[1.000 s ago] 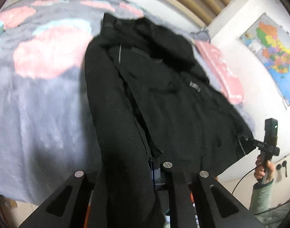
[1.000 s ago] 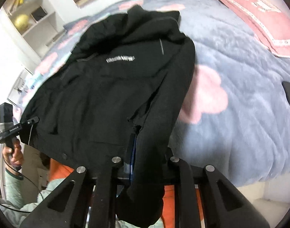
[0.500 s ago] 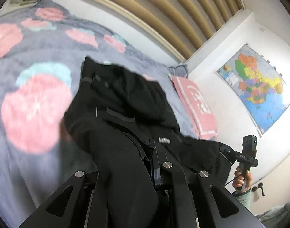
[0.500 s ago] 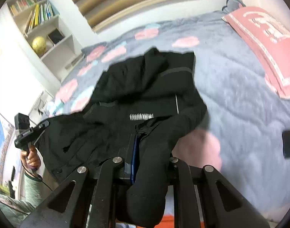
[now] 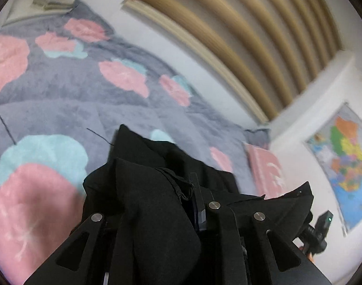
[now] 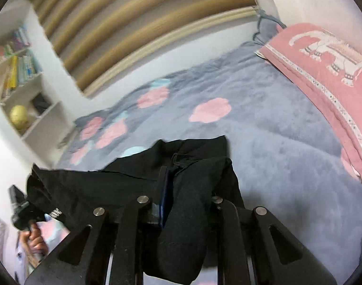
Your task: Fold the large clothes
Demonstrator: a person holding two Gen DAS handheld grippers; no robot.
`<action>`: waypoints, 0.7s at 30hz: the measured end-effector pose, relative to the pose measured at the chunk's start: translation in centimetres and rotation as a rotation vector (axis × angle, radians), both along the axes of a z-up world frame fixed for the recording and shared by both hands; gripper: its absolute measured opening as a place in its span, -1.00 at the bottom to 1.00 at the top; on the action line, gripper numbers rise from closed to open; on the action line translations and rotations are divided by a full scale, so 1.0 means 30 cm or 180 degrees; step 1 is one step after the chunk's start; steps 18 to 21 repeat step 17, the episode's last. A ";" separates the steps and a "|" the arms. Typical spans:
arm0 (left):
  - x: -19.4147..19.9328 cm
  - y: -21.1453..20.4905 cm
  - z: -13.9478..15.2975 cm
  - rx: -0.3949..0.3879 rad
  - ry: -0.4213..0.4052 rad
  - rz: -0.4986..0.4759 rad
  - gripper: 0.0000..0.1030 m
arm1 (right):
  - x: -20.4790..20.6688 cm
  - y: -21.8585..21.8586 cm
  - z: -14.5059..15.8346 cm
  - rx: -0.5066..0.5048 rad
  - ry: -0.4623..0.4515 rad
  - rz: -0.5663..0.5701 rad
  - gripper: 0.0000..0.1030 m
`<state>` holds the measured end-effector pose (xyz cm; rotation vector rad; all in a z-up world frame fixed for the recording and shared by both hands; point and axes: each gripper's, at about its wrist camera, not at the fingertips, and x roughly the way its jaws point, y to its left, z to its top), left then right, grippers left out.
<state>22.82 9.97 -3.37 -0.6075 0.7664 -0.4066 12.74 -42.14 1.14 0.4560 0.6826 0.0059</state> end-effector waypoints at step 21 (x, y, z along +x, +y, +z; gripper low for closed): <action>0.280 -0.104 -0.397 0.0124 0.0405 -0.0105 -0.57 | 0.364 0.007 -0.481 -0.0347 0.0553 -0.0106 -0.53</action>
